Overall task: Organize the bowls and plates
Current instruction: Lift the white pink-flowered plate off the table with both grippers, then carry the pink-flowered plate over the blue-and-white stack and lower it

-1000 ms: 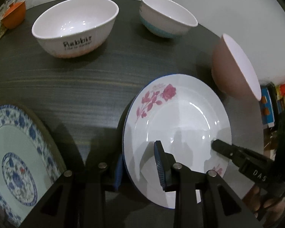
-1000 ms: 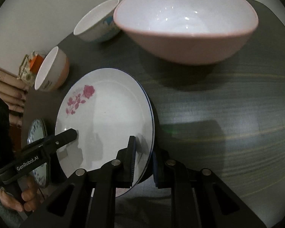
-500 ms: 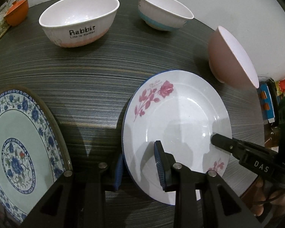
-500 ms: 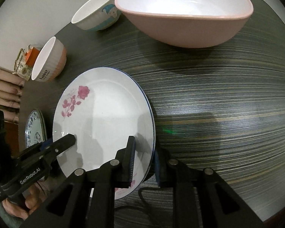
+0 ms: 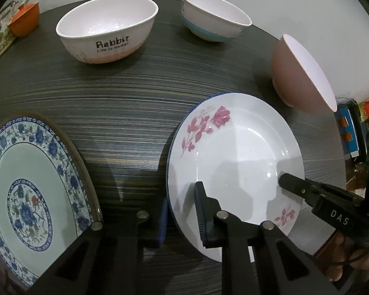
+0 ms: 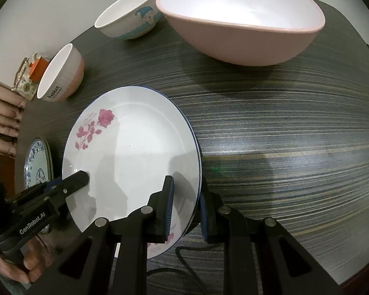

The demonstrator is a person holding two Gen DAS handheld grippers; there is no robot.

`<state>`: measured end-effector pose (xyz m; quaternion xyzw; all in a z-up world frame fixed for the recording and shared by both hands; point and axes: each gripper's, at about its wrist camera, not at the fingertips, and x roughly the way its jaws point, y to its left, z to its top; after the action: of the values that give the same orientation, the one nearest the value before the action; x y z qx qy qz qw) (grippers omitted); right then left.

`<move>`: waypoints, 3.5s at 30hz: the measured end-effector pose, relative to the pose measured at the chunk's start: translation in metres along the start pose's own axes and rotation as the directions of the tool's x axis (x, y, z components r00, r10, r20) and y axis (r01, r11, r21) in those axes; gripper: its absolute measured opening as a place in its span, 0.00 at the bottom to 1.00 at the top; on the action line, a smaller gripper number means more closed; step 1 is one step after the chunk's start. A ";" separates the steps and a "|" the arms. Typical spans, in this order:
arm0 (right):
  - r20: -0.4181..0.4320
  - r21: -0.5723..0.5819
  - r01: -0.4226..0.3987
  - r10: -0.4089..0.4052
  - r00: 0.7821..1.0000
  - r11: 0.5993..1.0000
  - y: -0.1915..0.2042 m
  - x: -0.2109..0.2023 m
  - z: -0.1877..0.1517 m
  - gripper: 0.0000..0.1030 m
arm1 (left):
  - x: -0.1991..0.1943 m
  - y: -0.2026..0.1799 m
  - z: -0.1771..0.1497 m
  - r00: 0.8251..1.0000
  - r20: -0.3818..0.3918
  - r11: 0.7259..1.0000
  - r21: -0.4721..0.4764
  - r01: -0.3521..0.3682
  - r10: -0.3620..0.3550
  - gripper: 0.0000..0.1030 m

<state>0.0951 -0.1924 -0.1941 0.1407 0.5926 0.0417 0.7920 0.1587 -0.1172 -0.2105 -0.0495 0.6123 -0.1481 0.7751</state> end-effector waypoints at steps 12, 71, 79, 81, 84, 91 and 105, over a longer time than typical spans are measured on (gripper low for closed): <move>0.020 0.005 -0.002 0.002 1.000 1.000 0.000 -0.004 -0.004 0.16 | -0.016 0.005 -0.007 1.000 0.014 1.000 0.009 -0.011 0.011 0.15; 0.125 -0.139 -0.060 0.077 0.989 0.989 0.086 -0.044 -0.015 0.14 | -0.139 0.112 -0.044 0.987 0.156 0.992 -0.125 -0.028 0.048 0.15; 0.100 -0.207 -0.096 0.118 0.988 0.974 0.139 -0.033 -0.020 0.14 | -0.163 0.158 -0.061 0.979 0.171 0.979 -0.187 -0.075 0.107 0.15; 0.089 -0.223 -0.108 0.130 0.987 0.969 0.152 -0.028 -0.020 0.14 | -0.168 0.170 -0.066 0.977 0.176 0.975 -0.205 -0.082 0.119 0.15; 0.075 -0.241 -0.121 0.142 0.987 0.963 0.169 -0.021 -0.021 0.14 | -0.174 0.185 -0.070 0.975 0.180 0.970 -0.226 -0.091 0.133 0.15; 0.071 -0.279 -0.117 0.142 0.987 0.953 0.196 -0.010 -0.020 0.14 | -0.173 0.208 -0.072 0.974 0.179 0.962 -0.259 -0.089 0.139 0.15; 0.042 -0.293 -0.131 0.150 0.988 0.947 0.206 0.009 -0.024 0.14 | -0.166 0.232 -0.080 0.977 0.165 0.950 -0.301 -0.083 0.137 0.15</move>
<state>0.0961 0.0108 -0.1528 0.0664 0.5431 0.1797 0.8175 0.0864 0.1600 -0.1349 -0.1427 0.5549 -0.0071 0.8195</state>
